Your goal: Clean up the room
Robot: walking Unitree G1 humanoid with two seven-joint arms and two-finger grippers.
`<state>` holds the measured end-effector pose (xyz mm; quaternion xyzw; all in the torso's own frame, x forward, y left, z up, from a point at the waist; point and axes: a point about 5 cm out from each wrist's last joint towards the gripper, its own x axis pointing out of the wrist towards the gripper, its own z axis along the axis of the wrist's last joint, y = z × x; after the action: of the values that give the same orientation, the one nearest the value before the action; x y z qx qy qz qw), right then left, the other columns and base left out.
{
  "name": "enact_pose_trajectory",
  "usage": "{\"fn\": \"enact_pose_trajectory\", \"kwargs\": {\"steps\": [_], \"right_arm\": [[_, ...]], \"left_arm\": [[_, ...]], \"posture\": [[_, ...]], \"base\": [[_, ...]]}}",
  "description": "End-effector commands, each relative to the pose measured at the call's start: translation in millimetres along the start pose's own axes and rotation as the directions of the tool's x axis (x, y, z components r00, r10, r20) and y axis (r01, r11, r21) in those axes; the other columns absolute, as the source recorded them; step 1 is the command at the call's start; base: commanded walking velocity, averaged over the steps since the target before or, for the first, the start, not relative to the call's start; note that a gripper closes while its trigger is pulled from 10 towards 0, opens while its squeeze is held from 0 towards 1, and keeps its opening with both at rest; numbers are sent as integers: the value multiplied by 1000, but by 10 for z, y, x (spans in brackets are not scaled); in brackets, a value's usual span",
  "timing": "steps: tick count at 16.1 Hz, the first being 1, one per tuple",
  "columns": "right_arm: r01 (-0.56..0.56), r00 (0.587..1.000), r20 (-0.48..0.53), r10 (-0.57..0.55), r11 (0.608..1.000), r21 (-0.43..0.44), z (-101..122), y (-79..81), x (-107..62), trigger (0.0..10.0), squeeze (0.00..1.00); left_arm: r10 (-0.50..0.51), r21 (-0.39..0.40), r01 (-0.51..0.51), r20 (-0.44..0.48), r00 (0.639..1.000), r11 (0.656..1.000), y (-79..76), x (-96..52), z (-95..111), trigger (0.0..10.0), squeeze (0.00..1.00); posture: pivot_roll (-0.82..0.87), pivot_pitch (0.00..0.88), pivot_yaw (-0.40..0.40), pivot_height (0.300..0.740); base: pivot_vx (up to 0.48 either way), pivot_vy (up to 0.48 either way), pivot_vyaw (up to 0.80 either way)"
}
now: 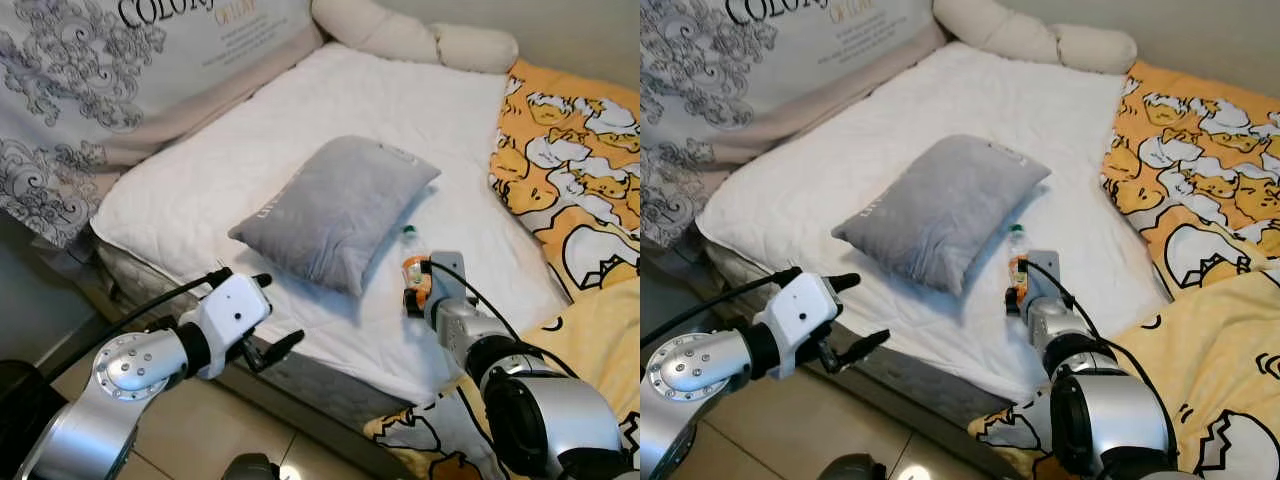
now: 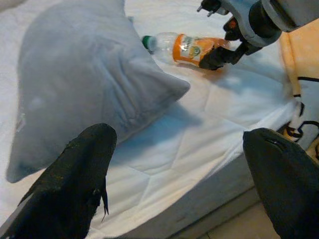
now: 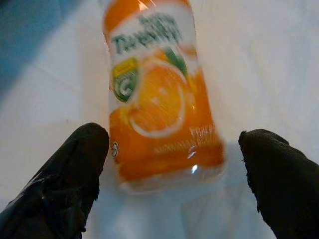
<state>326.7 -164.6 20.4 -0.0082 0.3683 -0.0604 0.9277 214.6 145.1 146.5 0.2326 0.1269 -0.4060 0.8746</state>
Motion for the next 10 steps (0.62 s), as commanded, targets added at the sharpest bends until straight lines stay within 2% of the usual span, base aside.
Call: {"fn": "enact_pose_trajectory", "kwargs": {"steps": [1,3,4,5,7,8,9,10], "right_arm": [[2,1000,-20,-2,1000,24,-57,-75,6,10000,0],[2,1000,-29,-1,999,32,-117,-119,10,10000,0],[9,999,-32,-7,998,61,-149,-159,11,4314,0],[10,1000,-23,-9,998,64,-144,-174,12,3176,0],[0,1000,1,0,998,58,-113,-183,12,2549,0],[-6,1000,19,5,999,40,-76,-181,12,3373,0],[6,999,42,-7,1000,15,-24,-187,10,9333,0],[21,998,60,-22,1000,6,15,-192,8,10000,0]], "left_arm": [[-19,11,19,-1,1000,1000,-38,-18,41,10000,0],[-23,9,23,-5,1000,1000,-56,-39,50,10000,0],[-23,9,23,-11,1000,1000,-58,-57,54,10000,0],[-19,9,19,-13,1000,1000,-52,-72,60,10000,0],[-13,11,13,-16,1000,1000,-47,-86,70,10000,0],[-9,11,9,-19,1000,1000,-46,-96,74,10000,0],[-1,10,1,-21,1000,1000,-46,-115,76,10000,0],[5,7,-5,-23,1000,1000,-49,-127,78,10000,0]], "posture": [[349,107,-26,740],[355,116,-24,740],[362,116,-25,740],[364,114,-26,740],[370,111,-34,740],[374,110,-41,740],[378,110,-49,740],[380,108,-55,740]], "base": [[0,0,0],[0,0,0],[0,0,0],[0,0,0],[0,0,0],[0,0,0],[0,0,0],[0,0,0]]}}
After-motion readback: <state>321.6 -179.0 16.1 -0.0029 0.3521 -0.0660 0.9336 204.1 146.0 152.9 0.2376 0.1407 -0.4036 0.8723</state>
